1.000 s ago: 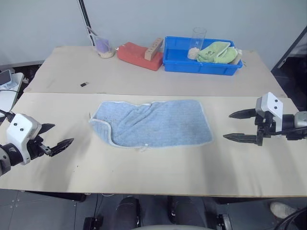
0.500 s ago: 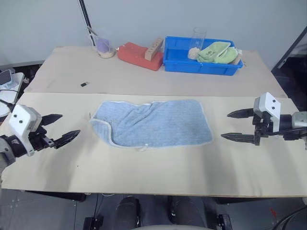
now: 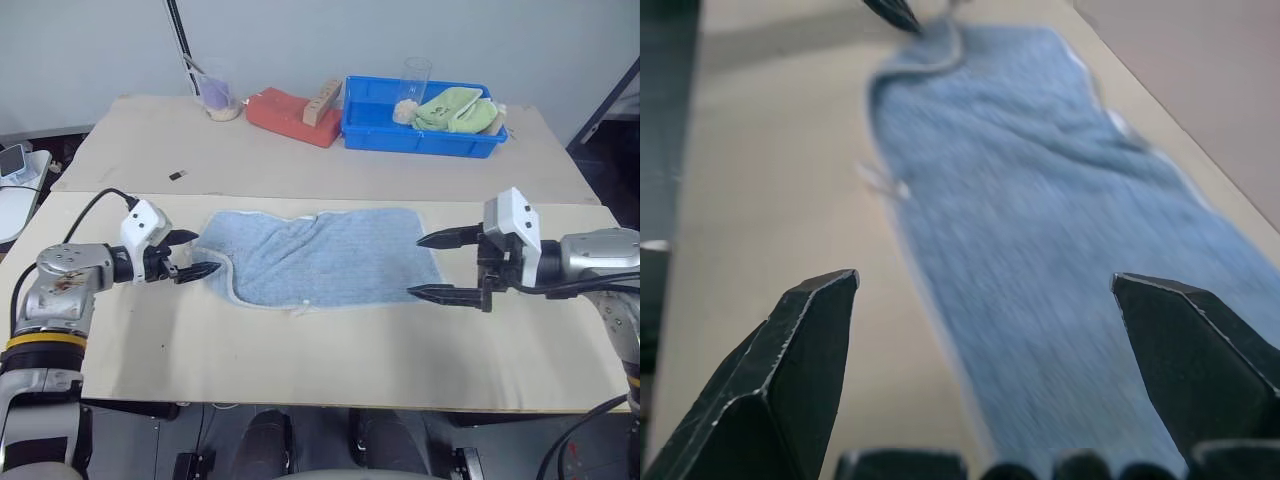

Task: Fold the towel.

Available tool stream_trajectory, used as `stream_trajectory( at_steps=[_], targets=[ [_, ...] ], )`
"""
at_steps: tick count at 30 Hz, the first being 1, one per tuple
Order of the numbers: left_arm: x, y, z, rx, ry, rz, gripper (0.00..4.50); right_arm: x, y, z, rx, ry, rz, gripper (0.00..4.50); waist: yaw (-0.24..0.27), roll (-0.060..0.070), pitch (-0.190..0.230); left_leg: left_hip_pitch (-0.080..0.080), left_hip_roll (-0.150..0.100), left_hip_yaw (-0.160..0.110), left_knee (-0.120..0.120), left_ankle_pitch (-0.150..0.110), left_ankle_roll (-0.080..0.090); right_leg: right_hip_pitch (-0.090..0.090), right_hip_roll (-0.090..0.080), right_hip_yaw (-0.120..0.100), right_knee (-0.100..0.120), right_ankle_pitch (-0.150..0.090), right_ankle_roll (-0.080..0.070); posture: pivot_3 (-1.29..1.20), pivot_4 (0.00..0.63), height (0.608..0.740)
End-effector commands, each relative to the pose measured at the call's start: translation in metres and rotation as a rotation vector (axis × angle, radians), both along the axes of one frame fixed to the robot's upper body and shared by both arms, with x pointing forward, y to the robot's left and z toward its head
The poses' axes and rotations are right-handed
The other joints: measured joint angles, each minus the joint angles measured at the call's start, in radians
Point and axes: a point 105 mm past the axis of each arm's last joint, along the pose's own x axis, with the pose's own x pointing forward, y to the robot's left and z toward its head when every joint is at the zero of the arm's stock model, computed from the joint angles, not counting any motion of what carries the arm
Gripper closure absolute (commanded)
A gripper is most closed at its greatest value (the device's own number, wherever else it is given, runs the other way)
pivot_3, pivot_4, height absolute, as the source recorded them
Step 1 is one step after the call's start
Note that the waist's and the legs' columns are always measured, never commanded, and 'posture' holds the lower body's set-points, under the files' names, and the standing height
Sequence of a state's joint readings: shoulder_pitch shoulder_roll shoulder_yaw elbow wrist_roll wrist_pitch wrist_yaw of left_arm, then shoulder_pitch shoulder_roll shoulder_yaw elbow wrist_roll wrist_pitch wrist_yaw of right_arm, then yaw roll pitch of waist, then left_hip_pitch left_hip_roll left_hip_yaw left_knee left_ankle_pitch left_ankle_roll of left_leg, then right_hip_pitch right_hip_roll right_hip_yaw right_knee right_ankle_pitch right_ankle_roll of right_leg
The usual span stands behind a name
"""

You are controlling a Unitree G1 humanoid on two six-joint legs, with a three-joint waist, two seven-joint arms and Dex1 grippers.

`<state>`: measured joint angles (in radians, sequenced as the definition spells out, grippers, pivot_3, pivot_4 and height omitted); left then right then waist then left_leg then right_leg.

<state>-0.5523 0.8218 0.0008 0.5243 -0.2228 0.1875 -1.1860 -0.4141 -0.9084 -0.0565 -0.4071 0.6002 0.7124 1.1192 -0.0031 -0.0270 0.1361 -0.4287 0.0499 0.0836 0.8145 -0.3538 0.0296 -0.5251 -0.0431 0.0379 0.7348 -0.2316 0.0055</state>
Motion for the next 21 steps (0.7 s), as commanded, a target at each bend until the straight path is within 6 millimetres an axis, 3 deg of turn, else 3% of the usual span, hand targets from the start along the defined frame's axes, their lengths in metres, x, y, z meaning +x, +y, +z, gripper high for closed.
stream_trajectory(
  at_steps=[1, 6, 13, 16, 21],
  targets=[
    [0.009, 0.003, 0.001, 0.056, 0.001, -0.021, 0.0, -0.007, 0.015, 0.02, 0.069, -0.012, 0.051, 0.02, -0.001, 0.0, 0.0, 0.0, 0.0, 0.0, 0.0, 0.0, 0.0, 0.0, 0.0, 0.0, 0.0, 0.0, 0.0, 0.0, 0.15, 0.661],
    [0.016, 0.0, -0.003, 0.088, 0.024, -0.069, 0.0, -0.012, 0.034, 0.034, 0.141, 0.027, 0.142, 0.02, -0.006, 0.0, 0.0, -0.001, 0.0, -0.001, 0.0, 0.0, 0.0, 0.0, 0.0, -0.001, 0.0, 0.0, 0.0, 0.0, 0.15, 0.661],
    [0.009, -0.002, -0.006, 0.11, 0.072, -0.151, 0.0, -0.009, 0.035, 0.034, 0.133, 0.031, 0.145, 0.02, -0.008, 0.0, 0.0, -0.002, 0.0, -0.002, 0.0, 0.0, 0.0, 0.0, 0.0, -0.002, 0.0, 0.0, 0.0, 0.0, 0.15, 0.661],
    [0.007, -0.002, -0.004, 0.11, 0.066, -0.169, 0.8, -0.008, 0.034, 0.033, 0.132, 0.029, 0.141, 0.0, -0.009, 0.0, 0.0, -0.002, 0.0, -0.002, 0.0, 0.0, 0.0, 0.0, 0.0, -0.002, 0.0, 0.0, 0.0, 0.0, 0.15, 0.661],
    [0.006, -0.003, -0.001, 0.115, 0.046, -0.19, 3.08, -0.007, 0.034, 0.031, 0.128, 0.023, 0.14, 0.0, -0.009, 0.0, 0.0, -0.002, 0.0, -0.002, 0.0, 0.0, 0.0, 0.0, 0.0, -0.002, 0.0, 0.0, 0.0, 0.0, 0.15, 0.661]
  ],
)
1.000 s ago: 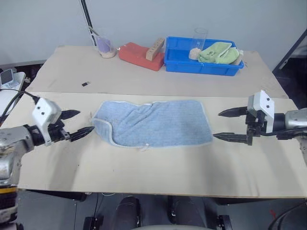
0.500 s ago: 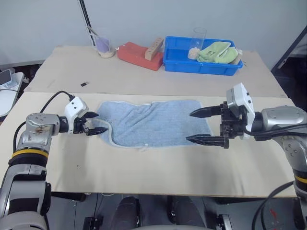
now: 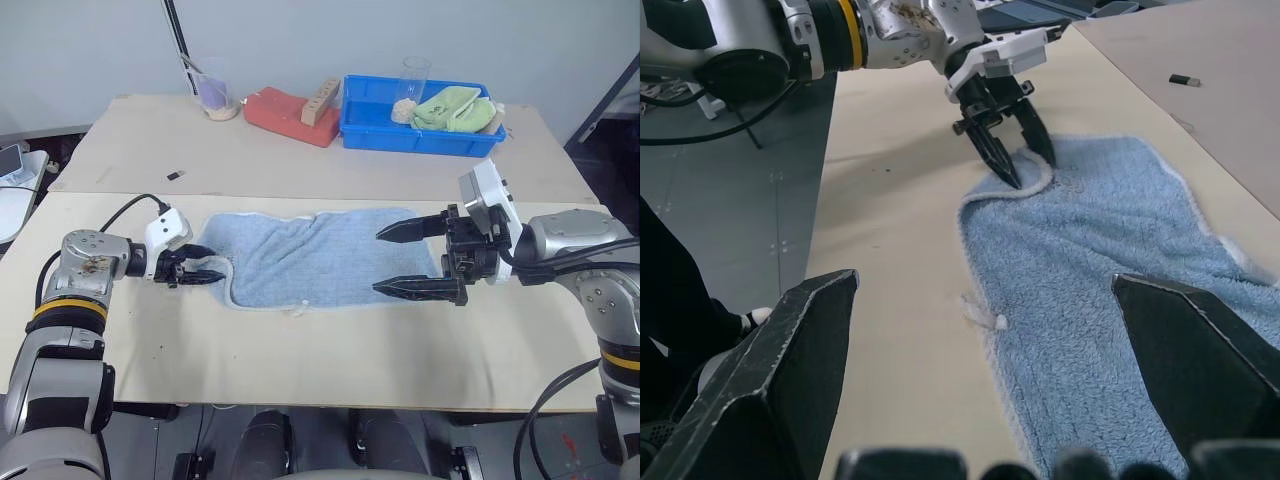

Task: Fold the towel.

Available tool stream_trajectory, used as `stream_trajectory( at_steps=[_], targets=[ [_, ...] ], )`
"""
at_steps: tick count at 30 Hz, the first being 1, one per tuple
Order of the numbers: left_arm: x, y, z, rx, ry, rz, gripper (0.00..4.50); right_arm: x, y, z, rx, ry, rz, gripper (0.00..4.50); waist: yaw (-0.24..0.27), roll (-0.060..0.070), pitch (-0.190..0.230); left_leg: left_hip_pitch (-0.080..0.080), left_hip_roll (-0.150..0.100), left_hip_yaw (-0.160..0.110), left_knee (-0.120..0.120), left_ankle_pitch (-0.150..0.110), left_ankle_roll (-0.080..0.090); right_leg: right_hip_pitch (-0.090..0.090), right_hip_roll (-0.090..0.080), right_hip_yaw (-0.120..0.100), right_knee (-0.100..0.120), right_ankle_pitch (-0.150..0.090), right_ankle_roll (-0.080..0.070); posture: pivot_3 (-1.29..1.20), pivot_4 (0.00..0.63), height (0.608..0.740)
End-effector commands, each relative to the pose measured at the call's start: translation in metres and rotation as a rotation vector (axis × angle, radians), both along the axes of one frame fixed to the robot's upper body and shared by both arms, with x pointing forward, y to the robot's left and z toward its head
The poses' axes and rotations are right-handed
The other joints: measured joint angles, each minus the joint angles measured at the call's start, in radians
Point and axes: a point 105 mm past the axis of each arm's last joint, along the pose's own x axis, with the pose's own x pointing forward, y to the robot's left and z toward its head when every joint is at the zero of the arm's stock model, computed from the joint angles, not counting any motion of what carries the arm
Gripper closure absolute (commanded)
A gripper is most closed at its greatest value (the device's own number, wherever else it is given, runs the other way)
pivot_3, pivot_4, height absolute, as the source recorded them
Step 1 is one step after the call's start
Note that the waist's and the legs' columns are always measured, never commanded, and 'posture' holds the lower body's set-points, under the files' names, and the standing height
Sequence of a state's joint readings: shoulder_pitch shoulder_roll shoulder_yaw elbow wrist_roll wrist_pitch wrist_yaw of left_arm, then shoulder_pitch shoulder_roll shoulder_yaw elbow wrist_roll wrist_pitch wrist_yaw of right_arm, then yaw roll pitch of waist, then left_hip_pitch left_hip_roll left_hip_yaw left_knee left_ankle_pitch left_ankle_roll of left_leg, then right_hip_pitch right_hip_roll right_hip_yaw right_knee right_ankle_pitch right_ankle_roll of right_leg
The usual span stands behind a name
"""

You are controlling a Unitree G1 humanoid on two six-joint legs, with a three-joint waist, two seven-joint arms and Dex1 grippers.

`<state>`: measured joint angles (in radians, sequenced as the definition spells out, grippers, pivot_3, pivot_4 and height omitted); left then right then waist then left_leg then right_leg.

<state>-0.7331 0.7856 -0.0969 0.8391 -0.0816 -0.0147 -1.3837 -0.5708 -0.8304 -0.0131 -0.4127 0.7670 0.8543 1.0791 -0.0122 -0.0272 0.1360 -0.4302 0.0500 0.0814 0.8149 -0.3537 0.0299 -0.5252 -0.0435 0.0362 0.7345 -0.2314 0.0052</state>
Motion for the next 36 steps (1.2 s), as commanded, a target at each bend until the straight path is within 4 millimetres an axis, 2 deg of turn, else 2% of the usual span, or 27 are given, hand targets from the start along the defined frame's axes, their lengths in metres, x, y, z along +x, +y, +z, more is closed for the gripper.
stream_trajectory(
  at_steps=[1, 3, 10, 14, 18, 27, 32, 35, 36],
  targets=[
    [0.001, 0.003, 0.014, 0.009, -0.057, -0.014, 3.54, 0.0, 0.0, 0.006, 0.003, -0.049, 0.006, 0.0, 0.0, 0.0, 0.0, 0.0, 0.0, 0.0, 0.0, 0.0, 0.0, 0.0, 0.0, 0.0, 0.0, 0.0, 0.0, 0.0, 0.15, 0.661],
    [0.001, 0.003, 0.016, 0.008, -0.066, -0.017, 4.46, 0.0, 0.0, 0.006, 0.002, -0.051, 0.006, 0.0, 0.0, 0.0, 0.0, 0.0, 0.0, 0.0, 0.0, 0.0, 0.0, 0.0, 0.0, 0.0, 0.0, 0.0, 0.0, 0.0, 0.15, 0.661],
    [0.002, 0.007, 0.026, -0.011, -0.114, 0.004, 4.46, 0.002, -0.001, 0.004, -0.003, -0.06, 0.002, 0.0, 0.0, 0.0, 0.0, 0.0, 0.0, 0.0, 0.0, 0.0, 0.0, 0.0, 0.0, 0.0, 0.0, 0.0, 0.0, 0.0, 0.15, 0.661],
    [0.002, 0.016, 0.054, -0.104, -0.184, 0.078, 4.46, 0.002, -0.002, 0.004, -0.008, -0.066, -0.003, 0.0, -0.001, 0.0, 0.0, 0.0, 0.0, 0.0, 0.0, 0.0, 0.0, 0.0, 0.0, 0.0, 0.0, 0.0, 0.0, 0.0, 0.15, 0.661],
    [-0.013, 0.022, 0.064, -0.191, -0.171, 0.126, 4.46, 0.001, -0.005, 0.001, -0.016, -0.066, -0.013, 0.0, -0.003, 0.0, 0.0, 0.0, 0.001, -0.001, 0.0, 0.0, 0.0, -0.001, 0.0, 0.0, 0.0, 0.0, 0.0, 0.0, 0.15, 0.661],
    [-0.037, 0.027, 0.05, -0.243, -0.139, 0.238, 4.46, 0.005, -0.013, -0.007, -0.063, -0.077, -0.035, 0.0, 0.0, 0.0, 0.0, 0.0, 0.001, -0.001, 0.0, 0.0, 0.0, -0.001, 0.0, -0.001, 0.0, 0.0, 0.0, 0.0, 0.15, 0.661],
    [-0.044, 0.027, 0.03, -0.196, -0.142, 0.28, 4.46, 0.006, -0.009, -0.009, -0.063, -0.077, -0.025, 0.0, 0.001, 0.0, 0.0, 0.0, 0.001, -0.001, 0.0, 0.0, 0.0, -0.001, 0.0, -0.001, 0.0, 0.0, 0.0, 0.0, 0.15, 0.661],
    [-0.048, 0.029, 0.022, -0.152, -0.151, 0.278, 3.58, 0.006, -0.009, -0.009, -0.063, -0.079, -0.022, 0.0, 0.0, 0.0, 0.0, 0.0, 0.001, -0.001, 0.0, 0.0, 0.0, -0.001, 0.0, -0.001, 0.0, 0.0, 0.0, 0.0, 0.15, 0.661],
    [-0.049, 0.029, 0.021, -0.148, -0.154, 0.276, 3.13, 0.006, -0.008, -0.009, -0.063, -0.079, -0.022, 0.0, 0.0, 0.0, 0.0, 0.0, 0.001, -0.001, 0.0, 0.0, 0.0, -0.001, 0.0, -0.001, 0.0, 0.0, 0.0, 0.0, 0.15, 0.661]
  ],
)
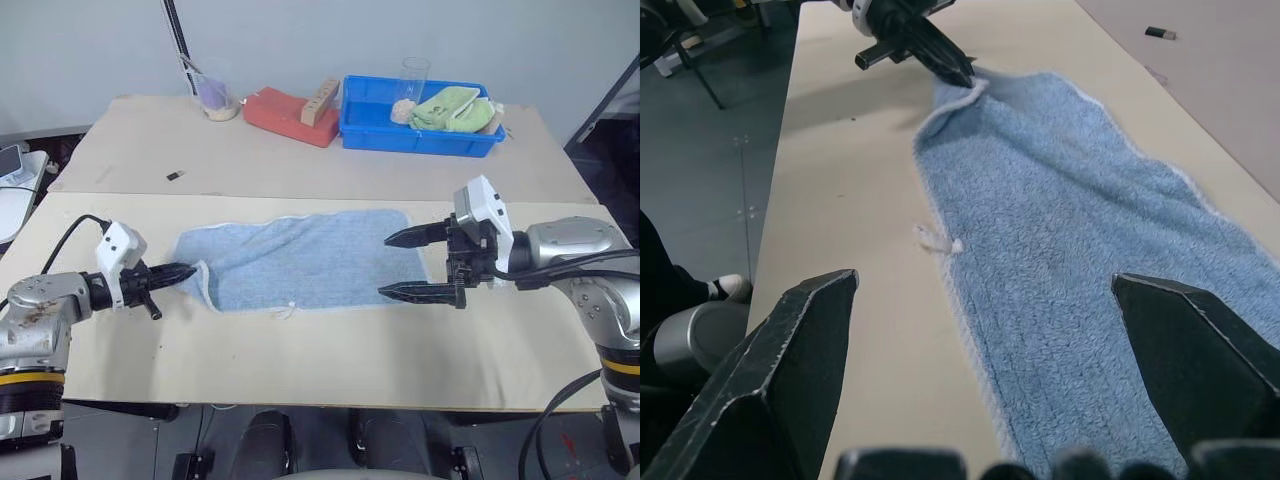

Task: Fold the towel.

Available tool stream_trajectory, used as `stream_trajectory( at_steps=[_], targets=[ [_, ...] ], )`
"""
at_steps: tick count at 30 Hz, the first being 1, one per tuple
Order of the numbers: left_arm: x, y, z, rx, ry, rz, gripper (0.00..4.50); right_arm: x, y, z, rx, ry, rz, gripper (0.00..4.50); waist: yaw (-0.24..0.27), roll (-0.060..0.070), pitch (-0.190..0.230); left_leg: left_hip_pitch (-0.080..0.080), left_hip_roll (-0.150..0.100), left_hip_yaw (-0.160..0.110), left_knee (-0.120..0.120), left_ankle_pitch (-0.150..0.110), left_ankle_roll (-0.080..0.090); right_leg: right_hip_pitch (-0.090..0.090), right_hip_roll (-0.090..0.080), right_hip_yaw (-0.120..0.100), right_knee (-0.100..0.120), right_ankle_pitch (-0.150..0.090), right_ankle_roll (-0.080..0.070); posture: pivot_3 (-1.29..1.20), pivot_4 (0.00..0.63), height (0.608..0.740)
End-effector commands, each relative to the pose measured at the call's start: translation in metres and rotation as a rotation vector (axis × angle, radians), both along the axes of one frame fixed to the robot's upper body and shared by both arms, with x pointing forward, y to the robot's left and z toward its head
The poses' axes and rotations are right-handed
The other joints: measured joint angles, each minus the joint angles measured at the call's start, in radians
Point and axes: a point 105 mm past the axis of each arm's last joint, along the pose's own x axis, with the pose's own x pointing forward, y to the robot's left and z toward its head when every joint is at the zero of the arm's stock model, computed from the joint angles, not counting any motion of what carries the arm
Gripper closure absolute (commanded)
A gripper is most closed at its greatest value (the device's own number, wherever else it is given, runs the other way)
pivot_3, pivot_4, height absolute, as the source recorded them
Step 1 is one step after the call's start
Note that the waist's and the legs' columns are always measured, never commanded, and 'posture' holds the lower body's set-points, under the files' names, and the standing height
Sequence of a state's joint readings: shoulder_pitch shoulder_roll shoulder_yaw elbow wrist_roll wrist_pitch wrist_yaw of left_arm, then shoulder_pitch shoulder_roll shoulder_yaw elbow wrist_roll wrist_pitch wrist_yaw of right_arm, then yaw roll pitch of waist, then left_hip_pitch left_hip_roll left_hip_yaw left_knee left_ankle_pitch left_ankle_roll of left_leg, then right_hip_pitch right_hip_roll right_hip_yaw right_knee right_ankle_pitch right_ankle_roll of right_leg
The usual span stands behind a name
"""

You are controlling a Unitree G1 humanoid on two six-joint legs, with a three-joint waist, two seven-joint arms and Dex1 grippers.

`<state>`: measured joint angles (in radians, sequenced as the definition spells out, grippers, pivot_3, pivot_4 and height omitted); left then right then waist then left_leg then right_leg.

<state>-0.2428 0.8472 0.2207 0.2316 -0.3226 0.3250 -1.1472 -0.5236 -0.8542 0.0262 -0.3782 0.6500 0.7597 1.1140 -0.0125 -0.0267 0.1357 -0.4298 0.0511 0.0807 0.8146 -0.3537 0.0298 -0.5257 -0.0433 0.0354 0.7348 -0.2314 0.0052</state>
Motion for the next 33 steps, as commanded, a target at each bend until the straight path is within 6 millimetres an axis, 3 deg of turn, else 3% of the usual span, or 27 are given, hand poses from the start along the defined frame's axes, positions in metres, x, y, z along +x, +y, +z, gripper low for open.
stream_trajectory(
  at_steps=[1, 6, 7, 9, 13, 26, 33],
  targets=[
    [-0.001, 0.002, 0.013, 0.04, -0.066, -0.005, 2.68, -0.002, 0.002, 0.009, 0.014, -0.048, 0.022, 0.0, 0.001, 0.0, 0.0, 0.0, 0.0, 0.0, 0.0, 0.0, 0.0, 0.0, 0.0, 0.0, 0.0, 0.0, 0.0, 0.0, 0.15, 0.661],
    [0.0, -0.005, 0.03, -0.029, -0.099, -0.007, 0.31, -0.003, 0.001, 0.008, 0.013, -0.047, 0.018, 0.0, 0.003, 0.0, 0.0, 0.0, 0.0, 0.0, 0.0, 0.0, 0.0, 0.0, 0.0, 0.0, 0.0, 0.0, 0.0, 0.0, 0.15, 0.661],
    [0.001, -0.008, 0.033, -0.041, -0.102, -0.01, 0.08, -0.002, 0.001, 0.008, 0.012, -0.048, 0.017, 0.0, 0.003, 0.0, 0.0, 0.0, 0.0, 0.0, 0.0, 0.0, 0.0, 0.0, 0.0, 0.0, 0.0, 0.0, 0.0, 0.0, 0.15, 0.661],
    [0.002, -0.017, 0.037, -0.061, -0.114, -0.015, 0.08, -0.002, 0.001, 0.008, 0.012, -0.048, 0.017, 0.0, 0.003, 0.0, 0.0, 0.0, 0.0, 0.0, 0.0, 0.0, 0.0, 0.0, 0.0, 0.0, 0.0, 0.0, 0.0, 0.0, 0.15, 0.661],
    [0.0, -0.034, 0.026, -0.012, -0.09, -0.048, 0.08, -0.002, 0.002, 0.008, 0.014, -0.05, 0.016, 0.0, 0.001, 0.0, 0.0, 0.0, 0.0, 0.0, 0.0, 0.0, 0.0, 0.0, 0.0, 0.0, 0.0, 0.0, 0.0, 0.0, 0.15, 0.661],
    [0.005, -0.027, 0.008, 0.054, -0.075, 0.061, 0.08, -0.003, 0.004, 0.008, 0.021, -0.05, 0.023, 0.0, 0.001, 0.0, 0.0, 0.0, 0.0, 0.0, 0.0, 0.0, 0.0, 0.0, 0.0, 0.0, 0.0, 0.0, 0.0, 0.0, 0.15, 0.661],
    [0.008, -0.022, 0.002, 0.082, -0.09, 0.118, 3.31, -0.001, 0.006, 0.01, 0.024, -0.055, 0.033, 0.0, 0.001, 0.0, 0.0, 0.0, 0.0, 0.0, 0.0, 0.0, 0.0, 0.0, 0.0, 0.0, 0.0, 0.0, 0.0, 0.0, 0.15, 0.661]
  ],
)
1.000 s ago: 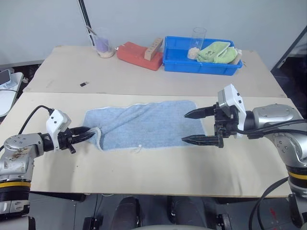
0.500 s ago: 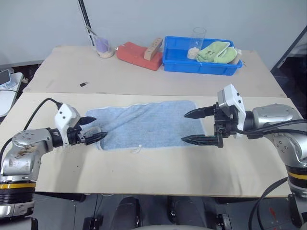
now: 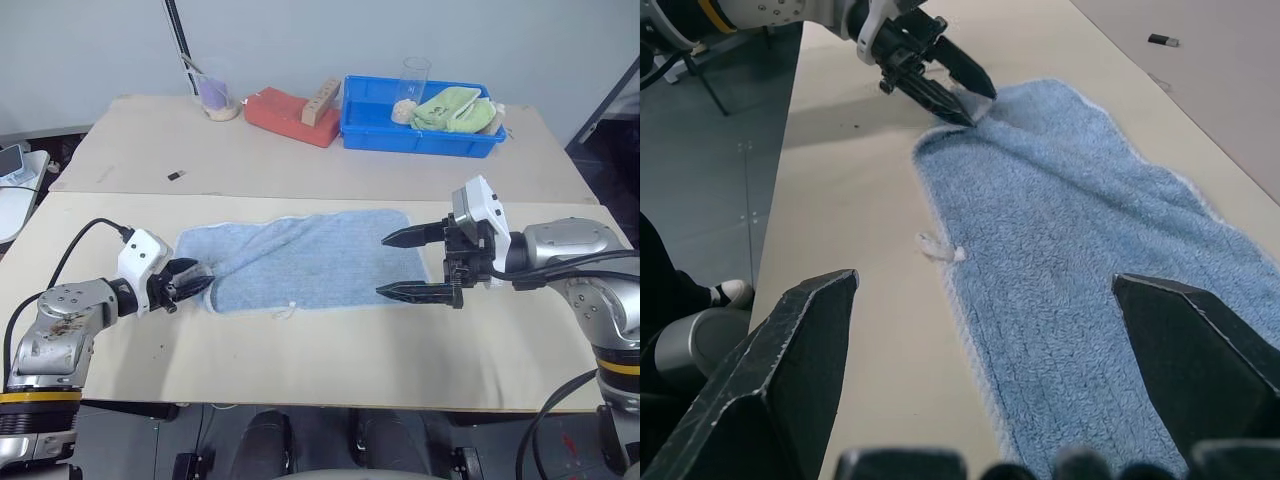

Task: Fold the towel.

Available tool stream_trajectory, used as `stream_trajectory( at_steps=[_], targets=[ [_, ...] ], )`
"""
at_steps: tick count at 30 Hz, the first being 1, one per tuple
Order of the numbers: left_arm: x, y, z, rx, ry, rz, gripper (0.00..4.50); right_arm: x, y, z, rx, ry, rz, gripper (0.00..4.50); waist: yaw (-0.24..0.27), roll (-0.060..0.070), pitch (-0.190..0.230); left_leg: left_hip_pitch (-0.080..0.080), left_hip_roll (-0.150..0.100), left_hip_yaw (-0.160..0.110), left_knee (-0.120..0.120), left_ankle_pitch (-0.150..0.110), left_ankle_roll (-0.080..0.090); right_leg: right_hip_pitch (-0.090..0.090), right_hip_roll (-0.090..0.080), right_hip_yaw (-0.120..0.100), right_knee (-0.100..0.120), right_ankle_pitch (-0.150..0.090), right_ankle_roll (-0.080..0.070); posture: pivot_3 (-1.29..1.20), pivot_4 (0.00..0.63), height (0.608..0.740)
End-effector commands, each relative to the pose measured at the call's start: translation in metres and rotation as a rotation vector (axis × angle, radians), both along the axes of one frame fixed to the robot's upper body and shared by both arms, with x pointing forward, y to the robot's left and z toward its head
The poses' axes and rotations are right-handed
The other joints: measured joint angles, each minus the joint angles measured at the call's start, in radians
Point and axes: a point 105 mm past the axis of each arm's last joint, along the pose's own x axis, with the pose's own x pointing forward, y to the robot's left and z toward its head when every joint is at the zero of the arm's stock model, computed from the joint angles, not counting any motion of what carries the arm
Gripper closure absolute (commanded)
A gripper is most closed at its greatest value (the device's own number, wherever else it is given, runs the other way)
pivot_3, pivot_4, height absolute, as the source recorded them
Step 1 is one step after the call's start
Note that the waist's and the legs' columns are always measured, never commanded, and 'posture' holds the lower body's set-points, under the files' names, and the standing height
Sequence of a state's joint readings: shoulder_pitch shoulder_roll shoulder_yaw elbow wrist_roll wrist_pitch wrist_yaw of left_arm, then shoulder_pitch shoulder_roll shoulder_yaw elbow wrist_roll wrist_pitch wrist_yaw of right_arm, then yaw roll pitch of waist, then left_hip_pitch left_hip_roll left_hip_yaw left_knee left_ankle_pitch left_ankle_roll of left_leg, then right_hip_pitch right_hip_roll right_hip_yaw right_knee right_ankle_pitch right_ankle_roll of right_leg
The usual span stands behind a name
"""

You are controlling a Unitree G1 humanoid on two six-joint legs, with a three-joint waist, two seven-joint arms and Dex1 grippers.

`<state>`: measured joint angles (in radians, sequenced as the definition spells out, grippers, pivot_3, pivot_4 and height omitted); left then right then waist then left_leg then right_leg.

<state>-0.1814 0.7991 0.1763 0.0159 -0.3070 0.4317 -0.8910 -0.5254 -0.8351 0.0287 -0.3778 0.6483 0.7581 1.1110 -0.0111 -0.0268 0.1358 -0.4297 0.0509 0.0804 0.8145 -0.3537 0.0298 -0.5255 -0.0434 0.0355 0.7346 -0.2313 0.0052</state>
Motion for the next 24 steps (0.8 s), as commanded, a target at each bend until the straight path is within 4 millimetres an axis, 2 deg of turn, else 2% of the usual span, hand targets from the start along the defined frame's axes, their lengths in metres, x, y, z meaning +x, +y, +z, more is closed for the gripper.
stream_trajectory(
  at_steps=[1, 2, 3, 8, 17, 18, 19, 22, 24],
  targets=[
    [0.002, 0.0, 0.006, 0.015, -0.039, 0.006, 3.7, -0.001, 0.003, 0.01, 0.01, -0.055, 0.026, 0.0, 0.0, 0.0, 0.0, 0.0, 0.0, 0.0, 0.0, 0.0, 0.0, 0.0, 0.0, 0.0, 0.0, 0.0, 0.0, 0.0, 0.15, 0.661],
    [0.002, 0.0, 0.006, 0.013, -0.04, 0.007, 4.21, -0.001, 0.003, 0.01, 0.01, -0.055, 0.027, 0.0, 0.0, 0.0, 0.0, 0.0, 0.0, 0.0, 0.0, 0.0, 0.0, 0.0, 0.0, 0.0, 0.0, 0.0, 0.0, 0.0, 0.15, 0.661],
    [0.001, 0.0, 0.007, 0.011, -0.041, 0.007, 4.44, -0.001, 0.003, 0.01, 0.01, -0.055, 0.027, 0.0, 0.0, 0.0, 0.0, 0.0, 0.0, 0.0, 0.0, 0.0, 0.0, 0.0, 0.0, 0.0, 0.0, 0.0, 0.0, 0.0, 0.15, 0.661],
    [-0.008, 0.001, 0.012, -0.021, -0.051, 0.009, 4.44, -0.001, 0.003, 0.01, 0.012, -0.053, 0.026, 0.0, -0.001, 0.0, 0.0, 0.0, 0.0, 0.0, 0.0, 0.0, 0.0, 0.0, 0.0, 0.0, 0.0, 0.0, 0.0, 0.0, 0.15, 0.661],
    [-0.02, 0.012, 0.037, -0.026, -0.082, -0.027, 4.44, -0.001, 0.002, 0.008, 0.015, -0.051, 0.025, 0.0, 0.0, 0.0, 0.0, 0.0, 0.0, 0.0, 0.0, 0.0, 0.0, 0.0, 0.0, 0.0, 0.0, 0.0, 0.0, 0.0, 0.15, 0.661],
    [-0.02, 0.014, 0.038, -0.018, -0.084, -0.02, 3.9, 0.0, 0.002, 0.008, 0.015, -0.051, 0.024, 0.0, 0.0, 0.0, 0.0, 0.0, 0.0, 0.0, 0.0, 0.0, 0.0, 0.0, 0.0, 0.0, 0.0, 0.0, 0.0, 0.0, 0.15, 0.661],
    [-0.02, 0.012, 0.04, -0.018, -0.087, -0.018, 3.67, 0.0, 0.002, 0.008, 0.016, -0.051, 0.024, 0.0, 0.0, 0.0, 0.0, 0.0, 0.0, 0.0, 0.0, 0.0, 0.0, 0.0, 0.0, 0.0, 0.0, 0.0, 0.0, 0.0, 0.15, 0.661],
    [-0.023, 0.006, 0.042, -0.033, -0.087, -0.024, 2.32, 0.0, 0.003, 0.008, 0.018, -0.05, 0.023, 0.0, -0.001, 0.0, 0.0, 0.0, 0.0, 0.0, 0.0, 0.0, 0.0, 0.0, 0.0, 0.0, 0.0, 0.0, 0.0, 0.0, 0.15, 0.661],
    [-0.028, -0.001, 0.041, -0.044, -0.08, -0.03, 1.28, 0.0, 0.003, 0.007, 0.019, -0.048, 0.023, 0.0, -0.001, 0.0, 0.0, 0.0, 0.0, 0.0, 0.0, 0.0, 0.0, 0.0, 0.0, 0.0, 0.0, 0.0, 0.0, 0.0, 0.15, 0.661]
  ],
)
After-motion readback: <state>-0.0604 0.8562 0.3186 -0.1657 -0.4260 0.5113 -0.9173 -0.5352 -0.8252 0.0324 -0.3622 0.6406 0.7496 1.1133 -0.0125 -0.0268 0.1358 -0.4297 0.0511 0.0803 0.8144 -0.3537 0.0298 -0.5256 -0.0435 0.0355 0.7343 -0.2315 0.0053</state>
